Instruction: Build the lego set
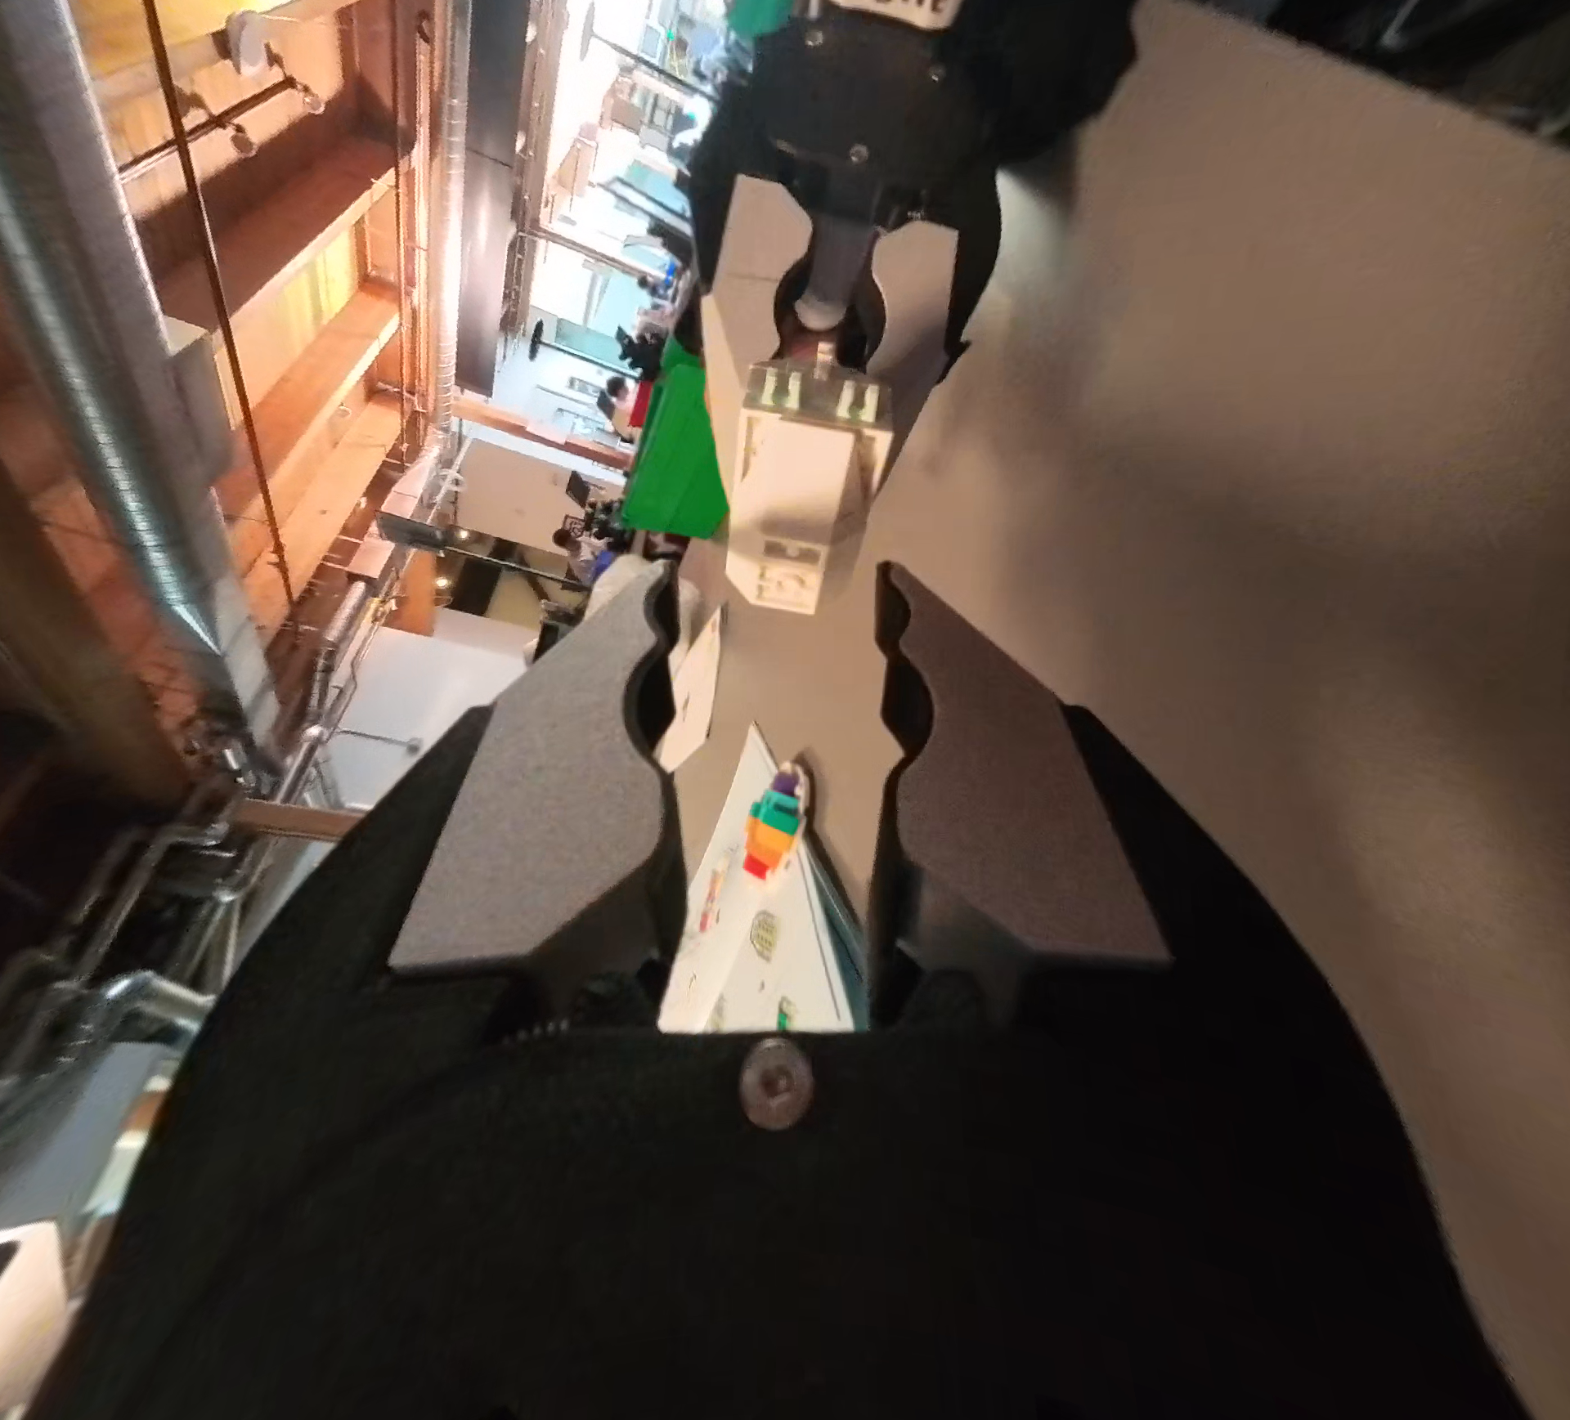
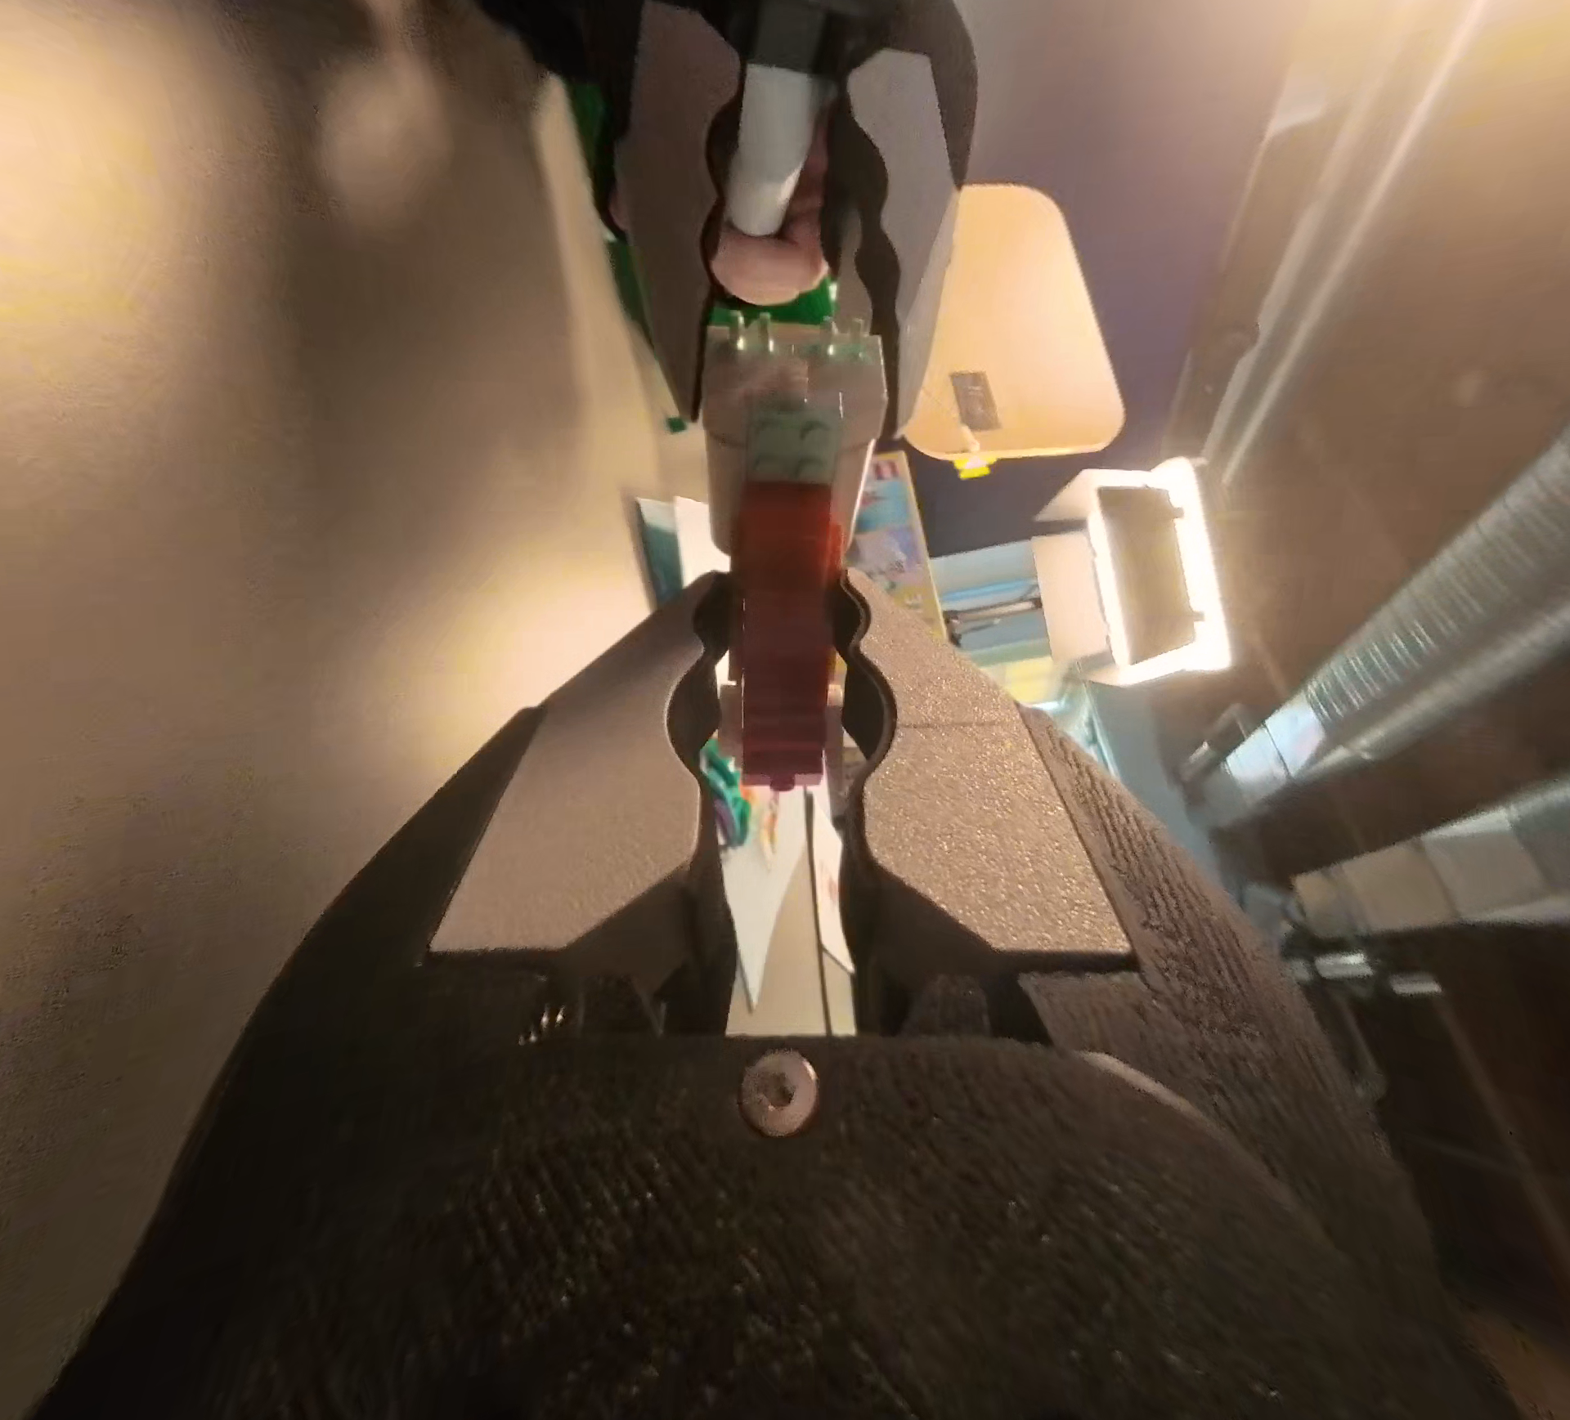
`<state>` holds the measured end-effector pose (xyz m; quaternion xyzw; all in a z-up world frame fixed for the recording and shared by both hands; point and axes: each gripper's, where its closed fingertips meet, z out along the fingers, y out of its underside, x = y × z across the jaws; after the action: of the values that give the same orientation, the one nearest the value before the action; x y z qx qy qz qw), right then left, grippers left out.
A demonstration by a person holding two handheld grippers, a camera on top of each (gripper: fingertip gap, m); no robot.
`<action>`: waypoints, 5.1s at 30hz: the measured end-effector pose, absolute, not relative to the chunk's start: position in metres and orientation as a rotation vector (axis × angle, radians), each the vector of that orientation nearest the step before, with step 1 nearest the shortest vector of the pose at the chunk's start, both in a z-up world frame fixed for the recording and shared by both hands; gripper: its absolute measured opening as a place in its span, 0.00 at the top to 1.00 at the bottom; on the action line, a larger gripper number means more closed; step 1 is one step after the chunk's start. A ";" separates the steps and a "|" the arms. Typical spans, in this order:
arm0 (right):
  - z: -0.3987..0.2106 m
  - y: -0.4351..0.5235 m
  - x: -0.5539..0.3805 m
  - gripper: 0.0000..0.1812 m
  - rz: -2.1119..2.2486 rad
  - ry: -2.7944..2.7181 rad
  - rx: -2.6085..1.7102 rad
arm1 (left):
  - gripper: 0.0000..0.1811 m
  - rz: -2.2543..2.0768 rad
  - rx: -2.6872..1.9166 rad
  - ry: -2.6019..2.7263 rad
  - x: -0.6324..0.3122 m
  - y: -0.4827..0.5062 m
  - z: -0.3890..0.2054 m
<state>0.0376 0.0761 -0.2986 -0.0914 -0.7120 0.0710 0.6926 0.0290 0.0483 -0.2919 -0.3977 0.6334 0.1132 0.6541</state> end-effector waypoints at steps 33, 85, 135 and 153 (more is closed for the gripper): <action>-0.348 0.093 0.023 0.88 0.335 -1.761 -0.404 | 0.88 0.138 -1.005 1.492 0.037 0.055 -0.336; -0.290 0.082 -0.002 0.87 1.667 -1.427 -1.414 | 0.76 -0.065 -1.060 1.011 0.021 0.086 -0.249; -0.286 0.127 0.015 0.76 0.601 -1.520 -0.696 | 0.85 -1.515 -2.082 0.463 0.021 0.101 -0.335; -0.318 0.118 0.011 0.82 0.893 -1.675 -1.050 | 0.86 -1.516 -2.177 0.591 0.030 0.088 -0.347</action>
<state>0.0111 0.1178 -0.3181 -0.4280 -0.6826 0.3638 0.4674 0.0302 0.0878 -0.3472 -0.7832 0.2125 -0.5453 0.2102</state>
